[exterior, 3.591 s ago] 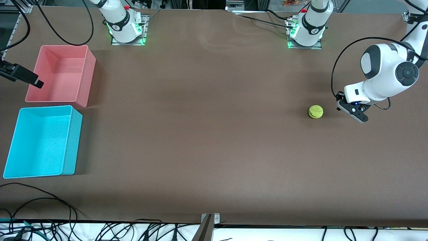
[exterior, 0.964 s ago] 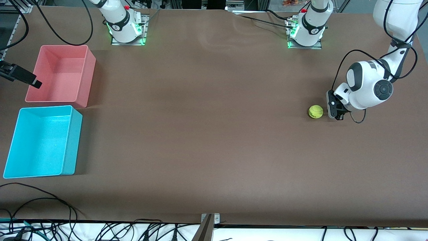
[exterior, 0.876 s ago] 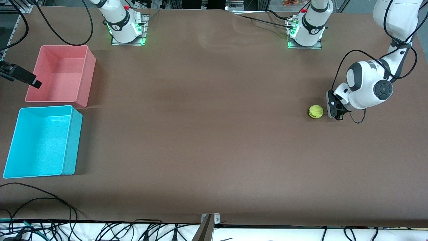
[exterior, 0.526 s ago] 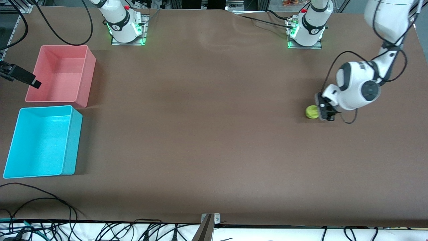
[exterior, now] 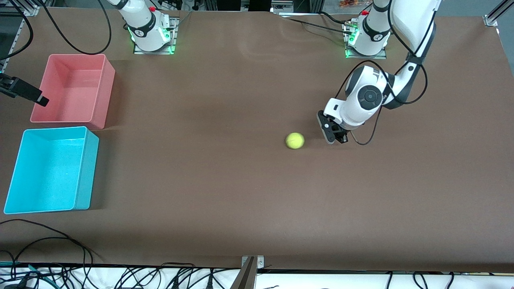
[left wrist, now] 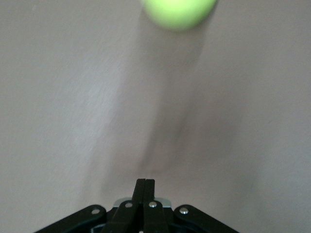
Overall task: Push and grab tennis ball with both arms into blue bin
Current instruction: 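Push the tennis ball with the left gripper toward the bins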
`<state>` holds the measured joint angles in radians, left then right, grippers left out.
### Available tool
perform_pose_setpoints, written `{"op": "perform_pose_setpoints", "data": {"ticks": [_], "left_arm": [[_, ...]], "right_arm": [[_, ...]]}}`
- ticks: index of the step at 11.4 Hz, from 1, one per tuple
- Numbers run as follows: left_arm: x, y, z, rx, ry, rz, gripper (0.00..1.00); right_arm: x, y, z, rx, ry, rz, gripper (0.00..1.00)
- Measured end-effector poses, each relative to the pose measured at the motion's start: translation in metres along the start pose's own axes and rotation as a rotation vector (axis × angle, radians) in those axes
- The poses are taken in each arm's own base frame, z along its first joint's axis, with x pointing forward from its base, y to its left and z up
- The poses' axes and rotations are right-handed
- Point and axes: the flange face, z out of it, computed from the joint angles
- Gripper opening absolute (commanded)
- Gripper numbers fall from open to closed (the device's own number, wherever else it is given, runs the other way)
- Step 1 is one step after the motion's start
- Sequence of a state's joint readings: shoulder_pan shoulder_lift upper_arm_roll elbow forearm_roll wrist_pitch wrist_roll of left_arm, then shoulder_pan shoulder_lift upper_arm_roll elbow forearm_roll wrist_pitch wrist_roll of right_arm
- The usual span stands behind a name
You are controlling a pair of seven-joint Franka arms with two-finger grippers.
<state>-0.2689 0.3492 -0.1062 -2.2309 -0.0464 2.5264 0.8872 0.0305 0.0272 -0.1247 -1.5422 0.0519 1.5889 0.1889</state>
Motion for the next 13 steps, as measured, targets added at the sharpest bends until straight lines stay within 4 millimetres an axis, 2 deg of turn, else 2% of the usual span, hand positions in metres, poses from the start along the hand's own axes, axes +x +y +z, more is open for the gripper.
{"op": "perform_pose_setpoints", "data": {"ticks": [2, 4, 6, 8, 10, 13], "left_arm": [[-0.014, -0.011, 0.002, -0.002, -0.004, -0.028, 0.03], [-0.016, -0.013, 0.002, -0.002, -0.004, -0.034, 0.04], [-0.017, -0.014, 0.002, -0.002, -0.004, -0.036, 0.1], [-0.022, -0.018, 0.0, 0.001, -0.002, -0.048, 0.19], [-0.028, -0.023, -0.002, -0.001, -0.004, -0.063, 1.0], [-0.039, -0.034, -0.01, 0.009, 0.003, -0.09, 1.0]], "right_arm": [[0.001, 0.0, 0.0, 0.001, 0.006, 0.0, 1.0], [0.001, 0.0, 0.001, 0.0, 0.004, 0.0, 1.0], [0.002, -0.001, 0.002, 0.0, 0.003, 0.0, 1.0], [0.002, -0.001, 0.003, 0.0, 0.002, 0.0, 1.0], [0.003, -0.001, 0.005, -0.001, -0.001, 0.0, 1.0], [0.004, -0.003, 0.007, -0.003, -0.006, -0.004, 1.0]]}}
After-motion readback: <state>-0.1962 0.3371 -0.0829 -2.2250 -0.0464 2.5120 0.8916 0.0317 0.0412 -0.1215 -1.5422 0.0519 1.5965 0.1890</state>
